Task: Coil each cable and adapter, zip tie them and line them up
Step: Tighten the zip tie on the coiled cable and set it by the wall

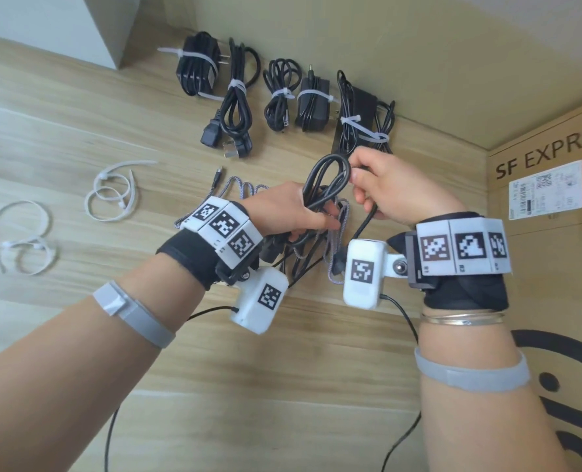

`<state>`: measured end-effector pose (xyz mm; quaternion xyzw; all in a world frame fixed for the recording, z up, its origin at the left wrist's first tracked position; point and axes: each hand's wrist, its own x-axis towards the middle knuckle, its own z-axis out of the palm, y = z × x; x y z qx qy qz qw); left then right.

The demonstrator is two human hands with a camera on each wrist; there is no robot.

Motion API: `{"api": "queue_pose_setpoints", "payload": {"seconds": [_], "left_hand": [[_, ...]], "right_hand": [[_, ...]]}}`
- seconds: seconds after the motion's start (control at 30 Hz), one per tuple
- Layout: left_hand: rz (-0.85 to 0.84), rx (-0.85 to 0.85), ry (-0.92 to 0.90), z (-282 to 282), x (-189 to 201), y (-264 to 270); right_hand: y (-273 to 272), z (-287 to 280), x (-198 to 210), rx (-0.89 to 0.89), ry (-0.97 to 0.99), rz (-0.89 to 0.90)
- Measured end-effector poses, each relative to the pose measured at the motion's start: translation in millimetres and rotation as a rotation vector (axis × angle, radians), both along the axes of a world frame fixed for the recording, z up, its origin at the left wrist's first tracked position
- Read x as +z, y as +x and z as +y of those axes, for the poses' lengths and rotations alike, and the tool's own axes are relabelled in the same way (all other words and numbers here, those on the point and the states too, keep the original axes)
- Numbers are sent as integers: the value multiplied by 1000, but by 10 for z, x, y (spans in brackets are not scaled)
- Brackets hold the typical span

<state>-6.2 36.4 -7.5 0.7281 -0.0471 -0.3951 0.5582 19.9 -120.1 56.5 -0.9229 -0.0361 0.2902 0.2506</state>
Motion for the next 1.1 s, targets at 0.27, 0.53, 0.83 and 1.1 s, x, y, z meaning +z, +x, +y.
{"api": "queue_pose_setpoints", "payload": {"seconds": [0.27, 0.53, 0.83, 1.1], "left_hand": [[-18, -3, -5, -42, -68, -24], [-77, 46, 2, -95, -100, -38], [-80, 92, -157, -20, -110, -45], [-140, 55, -281, 25, -136, -50]], "right_hand": [[-50, 3, -45, -133, 133, 62], [-68, -28, -102, -230, 270, 64], [-163, -156, -300, 195, -62, 389], [-244, -75, -568, 202, -73, 474]]}}
